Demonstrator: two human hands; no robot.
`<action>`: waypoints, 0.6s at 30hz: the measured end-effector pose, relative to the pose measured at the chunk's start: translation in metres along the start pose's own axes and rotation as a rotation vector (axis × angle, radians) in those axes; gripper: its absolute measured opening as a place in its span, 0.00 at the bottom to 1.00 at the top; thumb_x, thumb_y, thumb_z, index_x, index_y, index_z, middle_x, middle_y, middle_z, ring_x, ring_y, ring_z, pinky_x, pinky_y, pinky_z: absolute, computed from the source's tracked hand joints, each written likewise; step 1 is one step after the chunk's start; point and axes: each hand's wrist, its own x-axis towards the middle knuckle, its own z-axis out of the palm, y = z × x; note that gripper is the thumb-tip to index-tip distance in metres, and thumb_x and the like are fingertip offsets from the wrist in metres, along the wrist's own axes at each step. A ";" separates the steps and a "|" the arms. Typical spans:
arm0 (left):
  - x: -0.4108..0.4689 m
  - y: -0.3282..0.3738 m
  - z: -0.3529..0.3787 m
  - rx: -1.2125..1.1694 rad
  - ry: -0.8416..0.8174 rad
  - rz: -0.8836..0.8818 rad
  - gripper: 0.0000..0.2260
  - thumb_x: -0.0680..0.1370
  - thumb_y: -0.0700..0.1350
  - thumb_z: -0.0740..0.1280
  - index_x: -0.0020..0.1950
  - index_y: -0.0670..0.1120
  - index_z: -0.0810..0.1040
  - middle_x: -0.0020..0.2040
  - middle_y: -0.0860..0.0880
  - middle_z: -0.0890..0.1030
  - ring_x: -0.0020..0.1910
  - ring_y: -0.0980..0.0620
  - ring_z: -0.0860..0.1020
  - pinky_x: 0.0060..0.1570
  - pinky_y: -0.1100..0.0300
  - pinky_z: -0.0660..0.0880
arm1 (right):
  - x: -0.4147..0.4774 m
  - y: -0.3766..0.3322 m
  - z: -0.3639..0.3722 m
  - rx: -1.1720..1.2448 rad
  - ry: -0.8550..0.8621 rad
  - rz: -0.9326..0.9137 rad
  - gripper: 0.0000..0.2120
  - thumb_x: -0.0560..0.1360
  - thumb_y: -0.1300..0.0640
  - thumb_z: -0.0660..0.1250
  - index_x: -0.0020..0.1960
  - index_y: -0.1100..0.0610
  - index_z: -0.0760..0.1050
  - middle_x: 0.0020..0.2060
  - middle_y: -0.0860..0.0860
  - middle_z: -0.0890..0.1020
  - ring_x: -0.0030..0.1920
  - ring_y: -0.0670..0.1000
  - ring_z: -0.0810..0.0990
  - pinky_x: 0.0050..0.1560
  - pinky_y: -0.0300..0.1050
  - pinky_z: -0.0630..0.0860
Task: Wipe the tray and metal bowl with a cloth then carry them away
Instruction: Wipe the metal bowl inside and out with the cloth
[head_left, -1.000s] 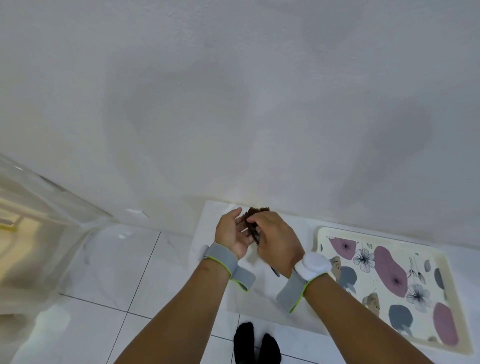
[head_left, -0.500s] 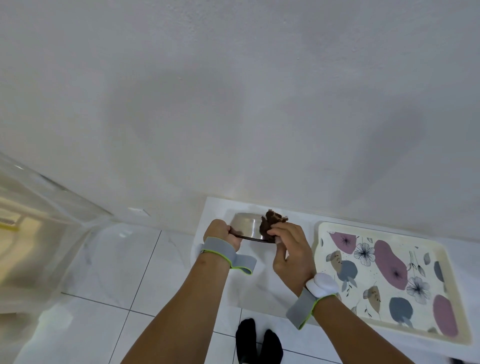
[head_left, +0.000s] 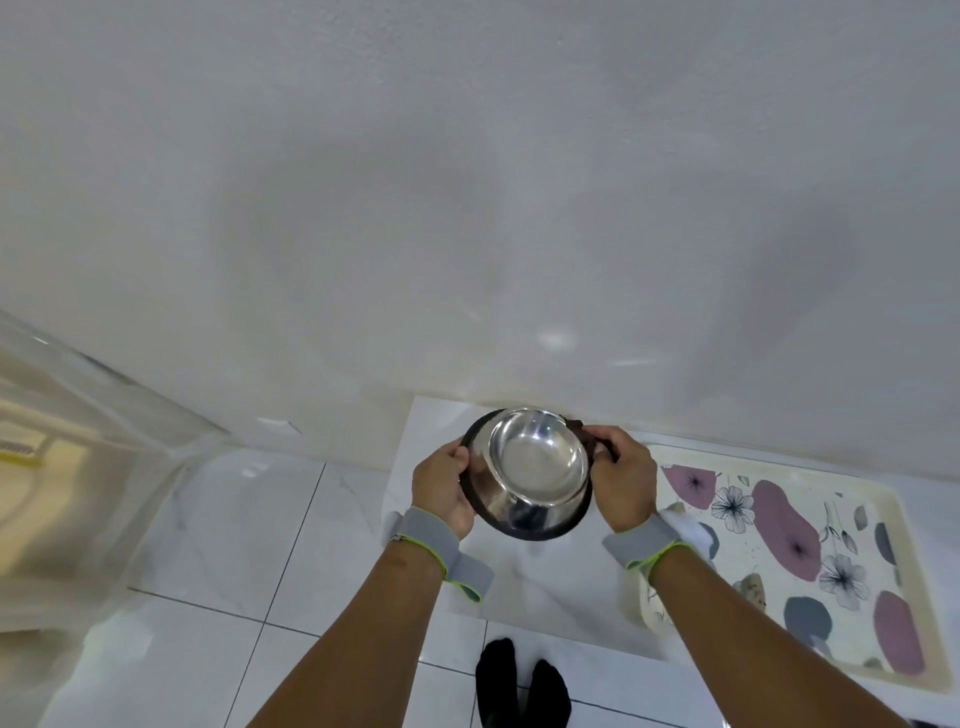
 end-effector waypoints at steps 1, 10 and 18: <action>-0.003 0.001 0.002 0.034 -0.032 0.019 0.15 0.81 0.36 0.56 0.59 0.42 0.81 0.51 0.42 0.81 0.49 0.43 0.78 0.52 0.47 0.78 | 0.005 -0.003 -0.001 -0.012 -0.014 -0.015 0.17 0.74 0.70 0.57 0.51 0.56 0.81 0.46 0.52 0.84 0.50 0.53 0.80 0.49 0.35 0.71; -0.012 0.004 0.033 0.328 -0.207 0.150 0.14 0.81 0.34 0.57 0.59 0.40 0.80 0.42 0.42 0.82 0.41 0.45 0.79 0.38 0.59 0.78 | 0.003 -0.040 -0.006 -0.182 -0.405 -0.630 0.23 0.61 0.64 0.58 0.53 0.57 0.79 0.55 0.50 0.80 0.59 0.49 0.75 0.61 0.39 0.71; -0.016 0.012 0.032 0.403 -0.204 0.254 0.14 0.81 0.34 0.58 0.53 0.43 0.83 0.38 0.41 0.78 0.35 0.47 0.76 0.32 0.61 0.78 | 0.007 -0.022 -0.010 -0.171 -0.212 -0.528 0.23 0.65 0.71 0.57 0.56 0.56 0.78 0.53 0.51 0.81 0.56 0.54 0.77 0.58 0.52 0.75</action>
